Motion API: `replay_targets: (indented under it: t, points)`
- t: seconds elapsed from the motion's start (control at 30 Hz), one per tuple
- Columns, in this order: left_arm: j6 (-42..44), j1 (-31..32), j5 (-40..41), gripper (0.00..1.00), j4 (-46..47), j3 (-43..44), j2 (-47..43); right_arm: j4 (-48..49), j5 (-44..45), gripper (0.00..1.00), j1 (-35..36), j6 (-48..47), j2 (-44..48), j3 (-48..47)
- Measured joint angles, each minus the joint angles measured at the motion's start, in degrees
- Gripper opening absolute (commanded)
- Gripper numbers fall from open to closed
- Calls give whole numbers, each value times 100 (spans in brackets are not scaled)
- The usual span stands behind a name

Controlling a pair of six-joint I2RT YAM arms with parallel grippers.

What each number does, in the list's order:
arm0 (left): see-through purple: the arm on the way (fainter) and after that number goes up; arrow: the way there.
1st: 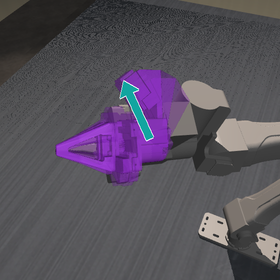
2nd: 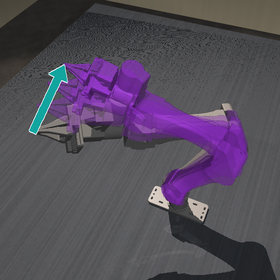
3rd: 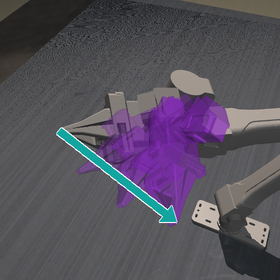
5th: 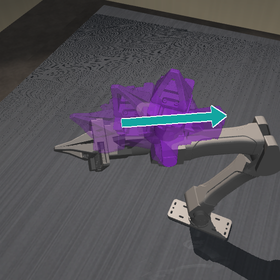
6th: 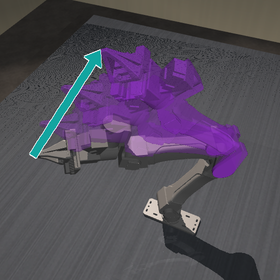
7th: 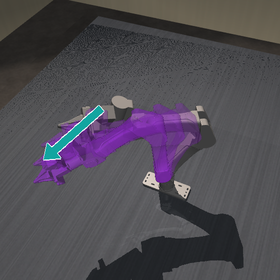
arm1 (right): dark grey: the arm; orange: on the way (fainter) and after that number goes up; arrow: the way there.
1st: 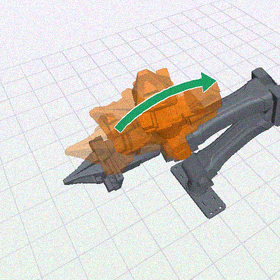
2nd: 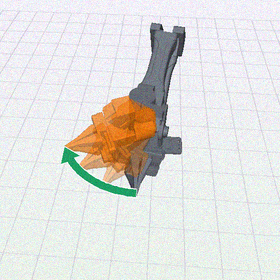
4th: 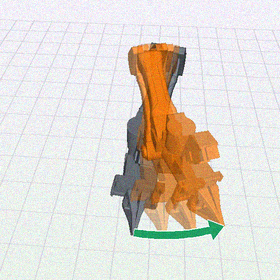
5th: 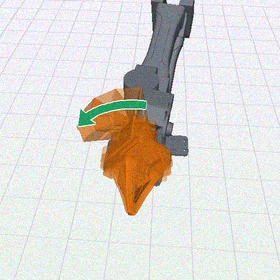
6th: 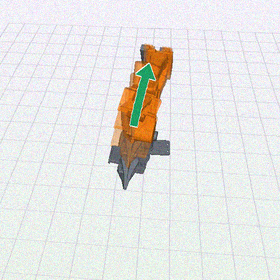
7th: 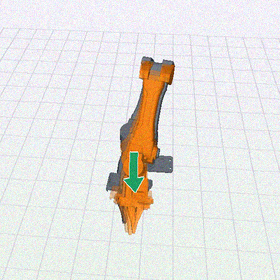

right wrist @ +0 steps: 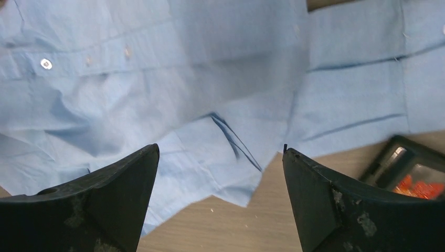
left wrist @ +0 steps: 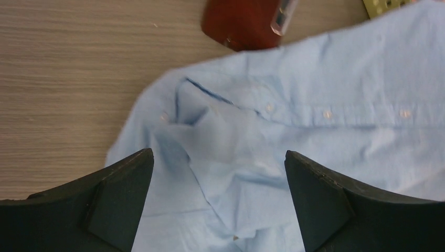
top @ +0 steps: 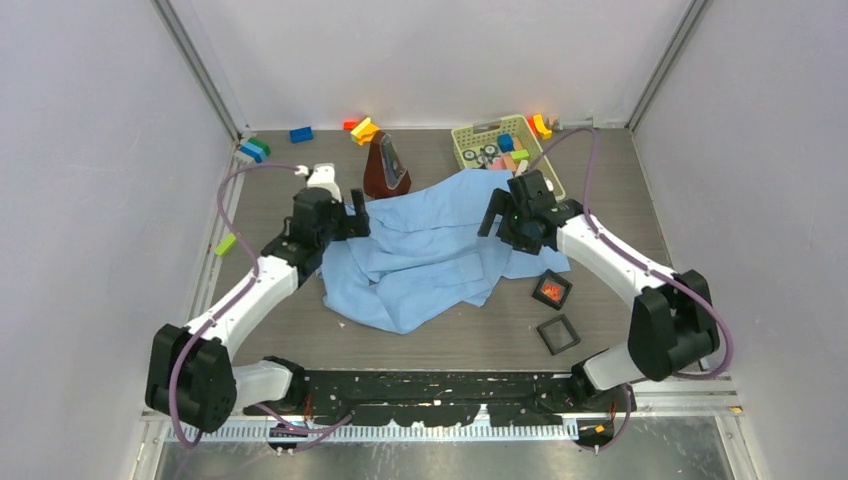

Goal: Remove the brooch from the garment

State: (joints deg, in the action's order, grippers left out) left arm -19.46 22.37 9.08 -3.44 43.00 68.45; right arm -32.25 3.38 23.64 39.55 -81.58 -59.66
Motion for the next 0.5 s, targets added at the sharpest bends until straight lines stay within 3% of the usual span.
replay_targets:
  t: [0.13,0.3,0.37,0.4,0.47,0.5]
  points:
    - [-127,-581,-17,99,-450,776,446,205,105,95,24,192,-590,-385]
    - [-225,-1200,-435,87,-651,1156,1217,251,564,95,24,400,-1318,-874]
    - [-291,-1384,-680,82,-719,1156,1521,289,741,90,24,476,-1523,-955]
    - [-319,-1447,-804,76,-728,1154,1672,315,793,83,22,516,-1620,-992]
    - [-396,-1510,-1082,57,-699,1154,1926,352,831,51,13,573,-1827,-1093]
    - [-437,-1534,-1235,43,-671,1156,2041,372,824,28,11,599,-1956,-1169]
